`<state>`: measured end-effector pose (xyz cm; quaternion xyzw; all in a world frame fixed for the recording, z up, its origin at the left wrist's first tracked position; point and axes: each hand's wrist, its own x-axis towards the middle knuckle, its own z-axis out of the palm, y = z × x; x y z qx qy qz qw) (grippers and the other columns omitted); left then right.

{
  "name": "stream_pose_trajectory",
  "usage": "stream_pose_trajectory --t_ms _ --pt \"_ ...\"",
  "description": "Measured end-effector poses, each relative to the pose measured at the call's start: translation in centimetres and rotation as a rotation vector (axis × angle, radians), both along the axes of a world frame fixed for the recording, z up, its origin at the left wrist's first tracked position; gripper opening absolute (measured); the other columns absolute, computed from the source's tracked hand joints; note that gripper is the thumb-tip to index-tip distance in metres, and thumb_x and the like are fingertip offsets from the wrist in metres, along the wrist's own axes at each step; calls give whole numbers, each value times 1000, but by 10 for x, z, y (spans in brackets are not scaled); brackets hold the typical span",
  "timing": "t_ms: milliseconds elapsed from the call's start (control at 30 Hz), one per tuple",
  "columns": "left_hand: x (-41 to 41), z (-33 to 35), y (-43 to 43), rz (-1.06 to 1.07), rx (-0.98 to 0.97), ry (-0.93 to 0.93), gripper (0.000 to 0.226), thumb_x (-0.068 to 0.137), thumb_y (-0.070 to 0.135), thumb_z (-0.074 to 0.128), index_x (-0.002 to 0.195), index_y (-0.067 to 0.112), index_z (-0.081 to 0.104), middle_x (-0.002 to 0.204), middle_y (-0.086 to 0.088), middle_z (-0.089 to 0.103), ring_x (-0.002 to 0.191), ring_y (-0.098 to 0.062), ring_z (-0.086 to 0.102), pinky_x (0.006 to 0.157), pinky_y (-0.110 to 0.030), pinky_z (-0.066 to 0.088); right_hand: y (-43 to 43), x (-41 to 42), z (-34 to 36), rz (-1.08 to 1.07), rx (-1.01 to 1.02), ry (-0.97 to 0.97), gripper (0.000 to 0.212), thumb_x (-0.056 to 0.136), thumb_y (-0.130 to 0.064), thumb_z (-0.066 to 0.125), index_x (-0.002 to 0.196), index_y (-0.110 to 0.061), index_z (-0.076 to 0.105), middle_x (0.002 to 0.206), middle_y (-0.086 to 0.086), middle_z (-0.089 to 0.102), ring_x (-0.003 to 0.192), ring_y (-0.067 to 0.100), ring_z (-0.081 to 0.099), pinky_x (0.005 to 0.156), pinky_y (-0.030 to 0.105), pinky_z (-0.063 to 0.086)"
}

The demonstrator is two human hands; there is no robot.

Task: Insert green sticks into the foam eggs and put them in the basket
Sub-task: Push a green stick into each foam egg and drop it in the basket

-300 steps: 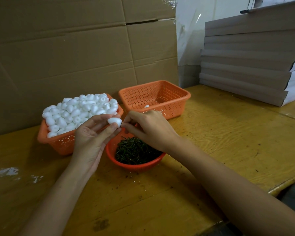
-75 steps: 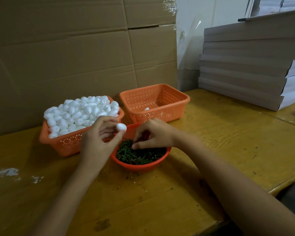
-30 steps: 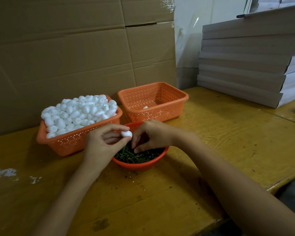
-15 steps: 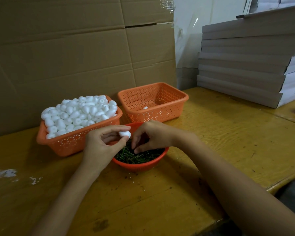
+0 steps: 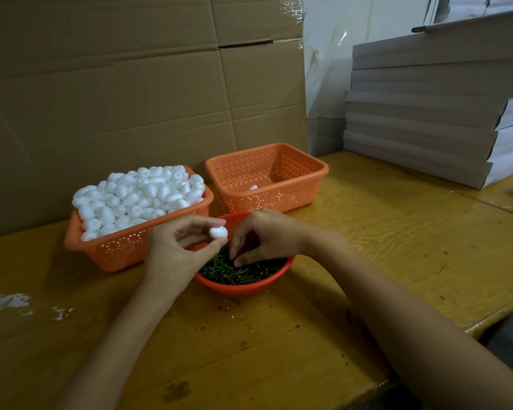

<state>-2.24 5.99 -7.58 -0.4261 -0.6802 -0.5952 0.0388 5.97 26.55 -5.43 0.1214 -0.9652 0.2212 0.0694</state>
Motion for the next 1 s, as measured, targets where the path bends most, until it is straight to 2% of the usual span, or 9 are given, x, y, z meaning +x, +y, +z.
stream_pose_trajectory --t_ms 100,333,500,600,800,933,1000 --pt "0 0 1 2 -14 11 34 80 -3 88 105 20 82 103 9 82 95 -13 79 88 -24 62 0 0 0 -5 -2 -2 16 87 -31 84 102 -29 81 101 -16 78 97 -3 69 93 37 55" --pt "-1 0 2 -63 -42 -7 36 93 2 78 123 21 77 114 10 81 113 -8 75 96 -21 58 -1 0 0 -6 0 -13 17 87 -31 84 103 -30 80 102 -17 77 98 -4 69 96 36 53" --pt "-2 -1 2 -63 -39 -41 38 94 -1 75 127 16 75 118 7 80 105 -13 78 94 -25 61 -1 0 1 -6 14 -10 17 88 -31 83 104 -29 80 103 -16 77 99 -2 69 95 37 53" --pt "-1 -1 1 -55 -26 -38 33 93 -2 75 122 14 76 114 8 81 98 -15 80 90 -25 62 -1 0 1 -4 18 -12 17 88 -31 83 105 -29 80 104 -15 77 100 0 70 95 38 54" --pt "1 0 1 -55 -31 -25 28 91 -3 78 111 17 79 103 3 82 98 -14 79 88 -24 62 -1 0 1 -6 15 -11 17 87 -31 84 104 -30 80 103 -15 77 99 0 70 94 38 55" --pt "1 2 1 -41 -20 40 24 84 -1 85 98 18 81 111 4 79 104 -11 76 87 -20 60 -1 0 2 -5 16 -13 17 88 -31 83 104 -29 80 103 -16 77 98 -2 69 94 38 55" --pt "0 2 1 -29 -17 56 25 82 -1 86 97 19 82 112 3 75 100 -12 76 87 -21 61 -2 1 2 -5 10 -18 17 88 -30 83 104 -28 80 104 -15 77 98 -2 69 94 38 55"
